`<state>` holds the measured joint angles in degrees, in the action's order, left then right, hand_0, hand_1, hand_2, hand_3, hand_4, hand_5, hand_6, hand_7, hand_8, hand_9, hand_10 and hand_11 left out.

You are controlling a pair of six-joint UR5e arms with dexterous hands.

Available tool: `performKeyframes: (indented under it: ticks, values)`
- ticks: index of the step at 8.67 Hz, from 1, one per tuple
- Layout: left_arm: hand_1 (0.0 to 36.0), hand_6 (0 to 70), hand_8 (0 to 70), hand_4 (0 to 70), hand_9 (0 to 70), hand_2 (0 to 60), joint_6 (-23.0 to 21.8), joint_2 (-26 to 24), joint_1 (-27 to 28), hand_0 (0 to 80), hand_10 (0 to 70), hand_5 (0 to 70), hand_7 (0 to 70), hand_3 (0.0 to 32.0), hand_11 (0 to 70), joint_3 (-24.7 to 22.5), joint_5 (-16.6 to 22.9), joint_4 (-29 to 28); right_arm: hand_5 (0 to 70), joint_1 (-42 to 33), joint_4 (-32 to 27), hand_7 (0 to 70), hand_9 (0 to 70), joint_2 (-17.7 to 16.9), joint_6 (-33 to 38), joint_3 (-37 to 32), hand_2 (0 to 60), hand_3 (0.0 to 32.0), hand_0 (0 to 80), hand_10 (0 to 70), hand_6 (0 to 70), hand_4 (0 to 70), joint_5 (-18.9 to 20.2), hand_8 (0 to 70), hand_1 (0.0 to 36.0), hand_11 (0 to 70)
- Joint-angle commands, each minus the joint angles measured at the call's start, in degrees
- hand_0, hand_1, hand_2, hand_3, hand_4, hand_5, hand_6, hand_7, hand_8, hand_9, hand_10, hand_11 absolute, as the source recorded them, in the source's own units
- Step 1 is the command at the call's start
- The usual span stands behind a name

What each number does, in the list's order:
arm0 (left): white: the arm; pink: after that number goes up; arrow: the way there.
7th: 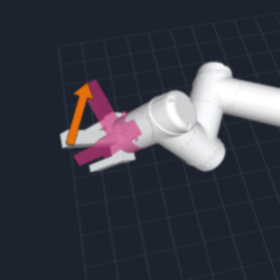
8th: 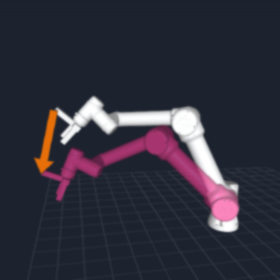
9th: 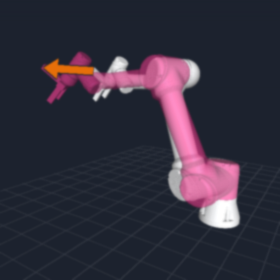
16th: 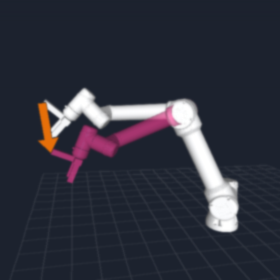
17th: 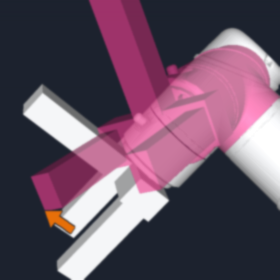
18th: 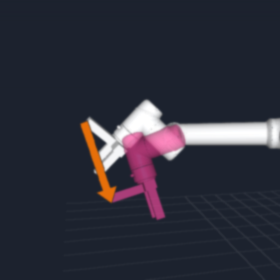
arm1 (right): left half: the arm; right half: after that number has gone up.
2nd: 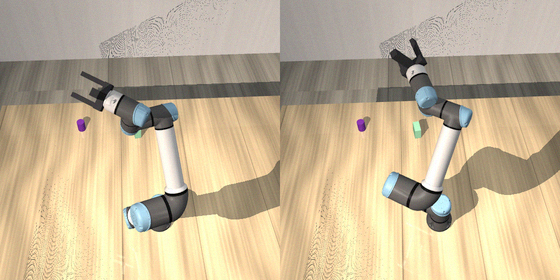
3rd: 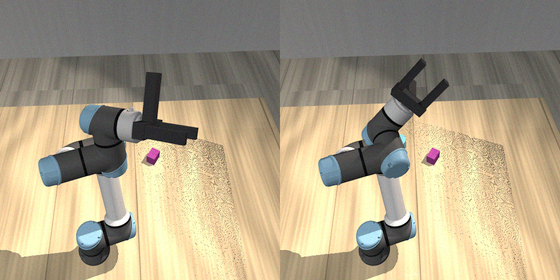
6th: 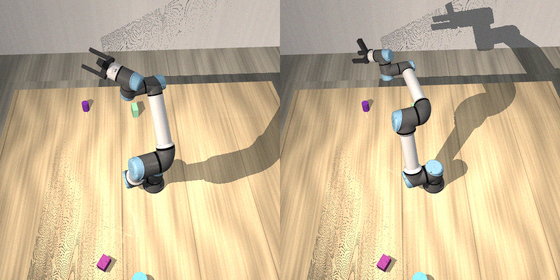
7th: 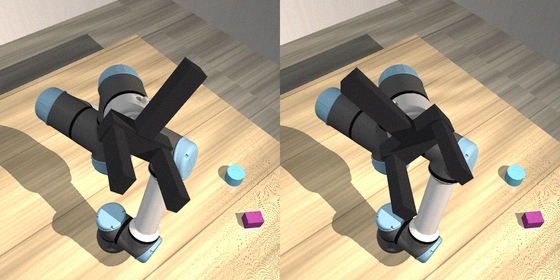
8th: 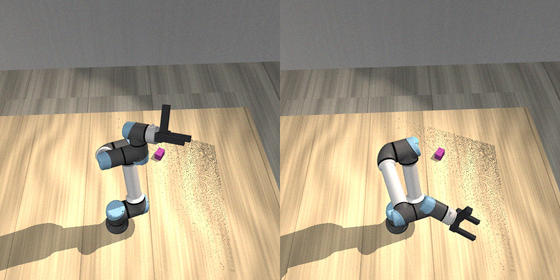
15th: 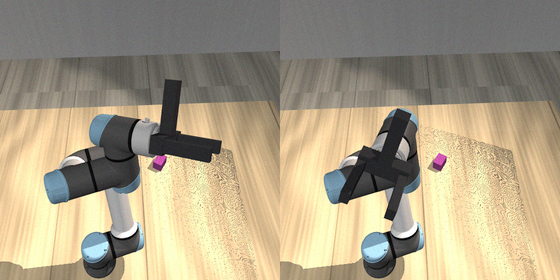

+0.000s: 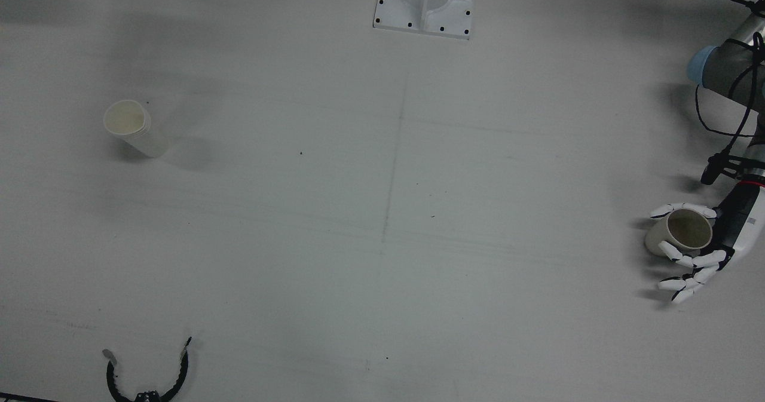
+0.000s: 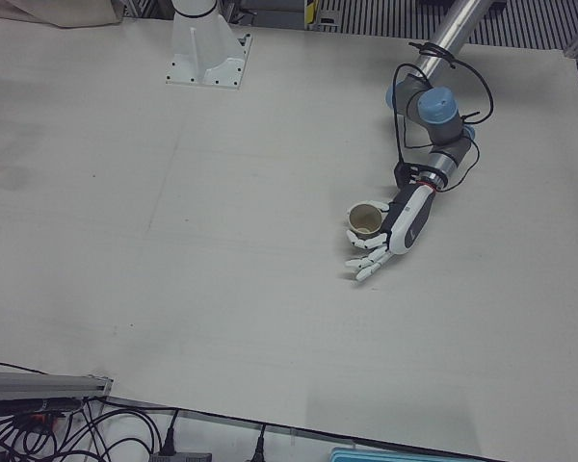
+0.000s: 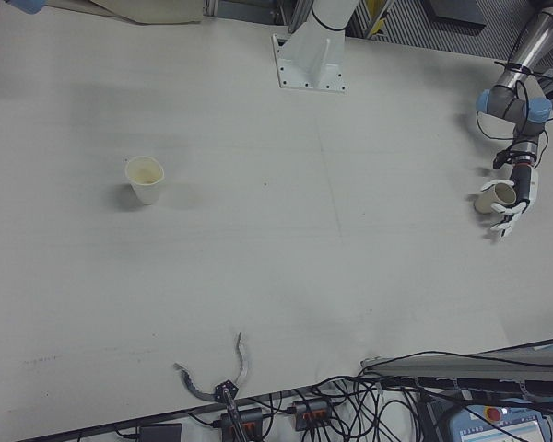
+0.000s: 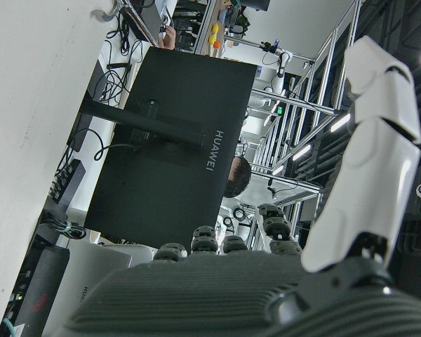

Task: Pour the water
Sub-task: 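Move the right hand to the other white cup and grasp it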

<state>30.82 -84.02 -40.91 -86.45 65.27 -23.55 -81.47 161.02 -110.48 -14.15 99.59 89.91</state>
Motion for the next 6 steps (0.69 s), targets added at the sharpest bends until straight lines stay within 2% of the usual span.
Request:
performKeyframes:
  ticks: [1, 2, 4, 6]
  values:
    - [36.0, 18.4, 8.3, 70.0, 12.5, 60.0, -4.79, 0.0, -0.14, 55.9, 15.7, 70.0, 24.0, 0.0, 24.1, -3.98, -0.05, 5.61, 2.8, -1.33, -0.09, 4.1, 6.3, 0.08, -0.09, -0.79, 20.0, 0.0, 47.7, 0.0, 0.0, 0.0, 0.0, 4.3, 19.7, 1.7]
    - [36.0, 18.1, 7.9, 70.0, 12.0, 60.0, -6.64, 0.0, -0.14, 54.1, 15.4, 70.0, 23.6, 0.0, 23.7, -4.25, -0.14, 5.62, 2.7, 0.85, -0.18, 4.3, 6.3, 0.26, -1.83, -2.8, 22.1, 0.0, 47.4, 0.1, 0.0, 0.0, 0.0, 4.4, 20.0, 2.1]
    - [36.0, 17.4, 7.5, 70.0, 11.6, 60.0, -7.09, 0.09, -0.31, 55.4, 15.4, 70.0, 23.6, 0.0, 23.5, -6.26, -0.93, 5.62, 0.5, 9.61, -0.26, 4.1, 6.3, 2.8, -11.63, -5.28, 29.9, 0.0, 46.7, 1.8, 0.0, 0.0, 0.61, 4.6, 21.5, 4.6]
    - [36.0, 16.9, 7.3, 70.0, 11.4, 60.0, -7.18, 0.09, -0.31, 55.8, 15.5, 70.0, 23.2, 0.0, 23.6, -6.45, -1.54, 5.45, 0.9, 17.62, -0.18, 4.6, 5.5, 3.07, -19.21, -4.93, 25.7, 0.0, 47.4, 3.1, 0.0, 0.0, 0.71, 4.4, 20.9, 6.6]
